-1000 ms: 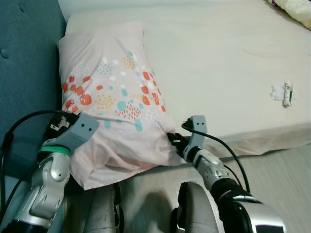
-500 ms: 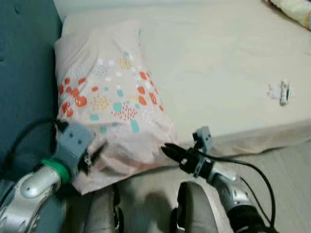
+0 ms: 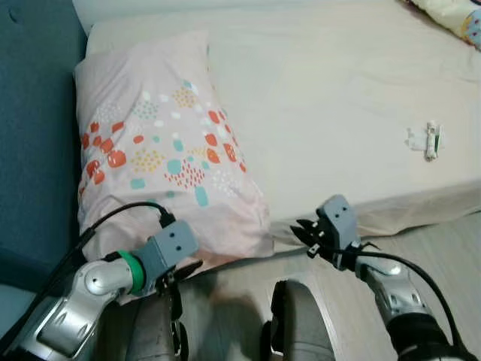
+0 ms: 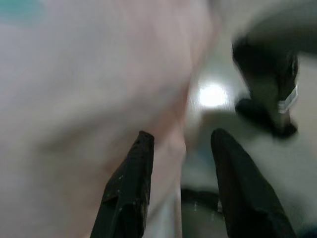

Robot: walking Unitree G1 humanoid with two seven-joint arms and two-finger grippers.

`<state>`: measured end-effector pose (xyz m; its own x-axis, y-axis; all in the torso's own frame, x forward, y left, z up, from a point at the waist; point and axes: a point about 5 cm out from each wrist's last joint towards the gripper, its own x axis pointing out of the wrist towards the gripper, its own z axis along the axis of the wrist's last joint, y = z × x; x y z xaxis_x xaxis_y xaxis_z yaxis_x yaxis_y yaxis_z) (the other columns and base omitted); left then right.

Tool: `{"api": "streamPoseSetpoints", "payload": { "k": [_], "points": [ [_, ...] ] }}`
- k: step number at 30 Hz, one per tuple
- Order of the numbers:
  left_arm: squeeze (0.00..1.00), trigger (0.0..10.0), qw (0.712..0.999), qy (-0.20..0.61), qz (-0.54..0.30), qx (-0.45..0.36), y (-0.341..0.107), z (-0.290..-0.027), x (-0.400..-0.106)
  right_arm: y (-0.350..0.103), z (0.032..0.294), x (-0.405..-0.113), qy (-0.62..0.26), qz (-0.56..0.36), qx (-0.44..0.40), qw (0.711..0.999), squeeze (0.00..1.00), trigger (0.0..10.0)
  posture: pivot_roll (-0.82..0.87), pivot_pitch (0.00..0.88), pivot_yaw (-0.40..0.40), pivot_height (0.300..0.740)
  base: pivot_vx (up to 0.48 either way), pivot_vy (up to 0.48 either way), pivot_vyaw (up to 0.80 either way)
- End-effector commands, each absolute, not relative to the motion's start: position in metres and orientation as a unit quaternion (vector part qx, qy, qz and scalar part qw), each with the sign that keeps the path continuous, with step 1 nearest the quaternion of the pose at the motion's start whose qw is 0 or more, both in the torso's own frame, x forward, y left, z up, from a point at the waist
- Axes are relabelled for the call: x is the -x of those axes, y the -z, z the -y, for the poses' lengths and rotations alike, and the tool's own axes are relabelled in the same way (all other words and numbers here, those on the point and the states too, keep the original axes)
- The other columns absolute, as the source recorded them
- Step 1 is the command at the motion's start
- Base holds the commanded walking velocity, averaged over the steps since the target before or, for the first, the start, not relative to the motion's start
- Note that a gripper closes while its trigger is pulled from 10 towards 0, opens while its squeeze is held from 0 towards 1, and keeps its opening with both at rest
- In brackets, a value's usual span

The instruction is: Clean up the room

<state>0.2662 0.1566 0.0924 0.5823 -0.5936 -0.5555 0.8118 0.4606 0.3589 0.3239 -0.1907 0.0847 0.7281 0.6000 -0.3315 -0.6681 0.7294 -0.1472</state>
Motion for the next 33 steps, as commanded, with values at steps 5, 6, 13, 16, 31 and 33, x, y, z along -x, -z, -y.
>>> {"api": "streamPoseSetpoints", "payload": {
  "k": [5, 6, 13, 16, 31, 33],
  "points": [
    [0.0, 10.0, 0.819, 0.356, -0.229, -0.388, -0.061, -0.162, -0.296, -0.059, 0.179, -0.326, -0.369, -0.22, 0.156, 0.889, 0.0, 10.0, 0.09, 0.231, 0.031, 0.605, 0.0, 0.0, 0.0],
    [0.0, 10.0, 0.819, 0.356, -0.229, -0.388, -0.061, -0.162, -0.296, -0.059, 0.179, -0.326, -0.369, -0.22, 0.156, 0.889, 0.0, 10.0, 0.09, 0.231, 0.031, 0.605, 0.0, 0.0, 0.0],
    [0.0, 10.0, 0.782, 0.215, -0.22, -0.542, -0.078, -0.201, -0.33, -0.05, 0.132, -0.327, -0.439, -0.249, 0.205, 0.839, 0.0, 10.0, 0.12, 0.221, 0.046, 0.605, 0.0, 0.0, 0.0],
    [0.0, 10.0, 0.777, 0.191, -0.214, -0.561, -0.085, -0.209, -0.335, -0.05, 0.122, -0.328, -0.449, -0.245, 0.216, 0.832, 0.0, 10.0, 0.14, 0.219, 0.047, 0.605, 0.0, 0.0, 0.0],
    [0.0, 10.0, 0.833, 0.021, 0.016, -0.552, -0.176, -0.163, -0.395, -0.132, 0.08, -0.386, -0.254, -0.072, 0.243, 0.934, 0.0, 10.0, 0.17, 0.211, 0.049, 0.605, 0.0, 0.0, 0.0],
    [0.0, 10.0, 0.844, 0.017, 0.047, -0.534, -0.19, -0.15, -0.4, -0.141, 0.091, -0.392, -0.206, -0.063, 0.242, 0.946, 0.0, 10.0, 0.16, 0.214, 0.053, 0.605, 0.0, 0.0, 0.0]
  ]
}}
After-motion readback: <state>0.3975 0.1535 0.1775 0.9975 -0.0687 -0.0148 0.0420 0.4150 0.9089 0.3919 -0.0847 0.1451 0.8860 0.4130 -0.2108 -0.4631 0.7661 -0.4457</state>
